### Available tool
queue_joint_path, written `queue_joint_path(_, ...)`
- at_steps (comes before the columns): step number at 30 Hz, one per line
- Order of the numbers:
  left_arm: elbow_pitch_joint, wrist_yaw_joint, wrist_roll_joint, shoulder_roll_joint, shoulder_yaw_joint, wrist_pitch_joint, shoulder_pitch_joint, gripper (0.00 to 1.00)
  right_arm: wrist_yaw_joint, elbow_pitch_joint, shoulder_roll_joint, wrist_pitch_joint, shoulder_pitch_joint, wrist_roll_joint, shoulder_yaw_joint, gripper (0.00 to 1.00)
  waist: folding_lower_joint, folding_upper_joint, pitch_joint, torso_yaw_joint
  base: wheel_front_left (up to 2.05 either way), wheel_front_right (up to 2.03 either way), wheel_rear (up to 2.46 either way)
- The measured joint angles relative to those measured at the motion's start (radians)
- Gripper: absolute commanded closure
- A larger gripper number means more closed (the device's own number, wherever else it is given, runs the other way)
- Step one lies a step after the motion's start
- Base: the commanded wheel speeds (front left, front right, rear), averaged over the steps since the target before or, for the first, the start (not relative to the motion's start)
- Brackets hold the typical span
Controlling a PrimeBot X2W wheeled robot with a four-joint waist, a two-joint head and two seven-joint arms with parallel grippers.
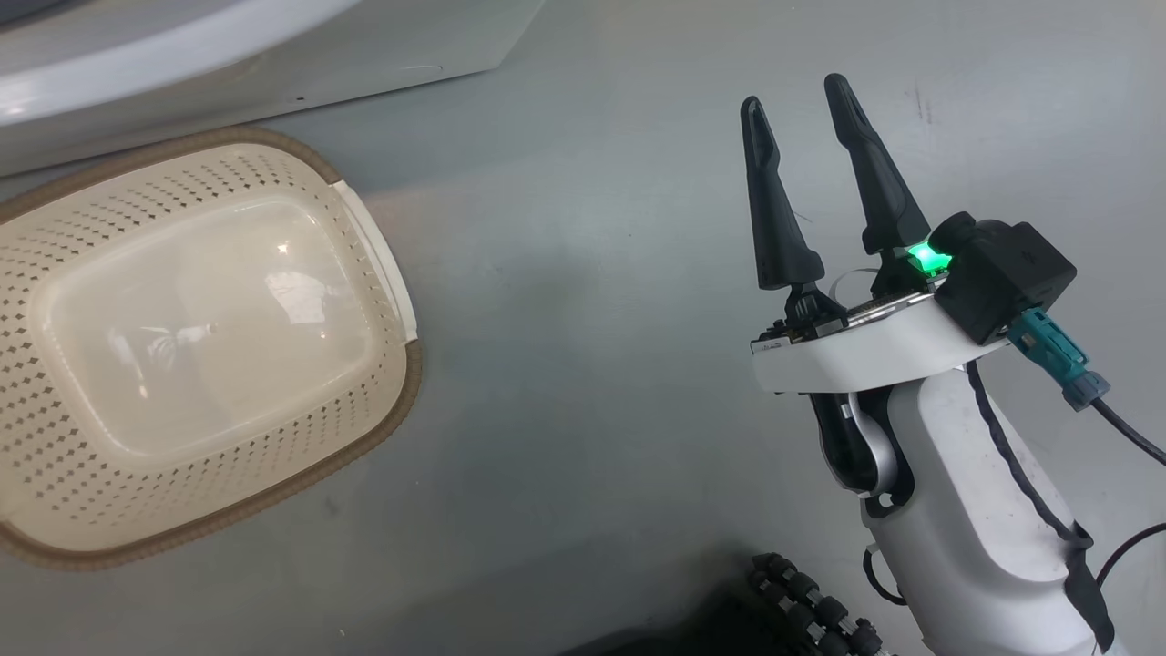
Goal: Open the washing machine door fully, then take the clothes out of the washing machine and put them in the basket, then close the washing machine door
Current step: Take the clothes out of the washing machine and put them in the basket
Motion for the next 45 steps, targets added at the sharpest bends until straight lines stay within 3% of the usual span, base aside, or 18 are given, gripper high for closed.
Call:
queue_joint_path(12,0.001,-0.012,-0.027,-0.050,0.013,-0.190,0.020,1.00,-0.001,0.014,0.000,0.000,-0.004,-0.021,-0.014,0.00,0.0000,0.0000,-0.023,0.044,0.00,0.00,0.00)
queue_joint_path(19,-0.043,-0.021,-0.007,-0.064,-0.002,-0.346,0.084,1.00,0.000,0.035,-0.001,0.000,-0.002,-0.048,-0.026,0.00,0.0000,0.0000,-0.052,0.067,0.00,0.00,0.00)
queue_joint_path(31,-0.133,-0.019,0.016,-0.138,-0.024,-0.583,0.230,1.00,0.008,0.063,-0.002,0.000,0.020,-0.096,-0.050,0.00,0.0000,0.0000,-0.125,0.116,0.00,0.00,0.00)
queue_joint_path(45,-0.251,0.026,0.046,-0.192,-0.056,-0.766,0.471,1.00,0.025,0.101,-0.004,0.000,0.100,-0.135,-0.076,0.00,0.0000,0.0000,-0.244,0.165,0.00,0.00,0.00)
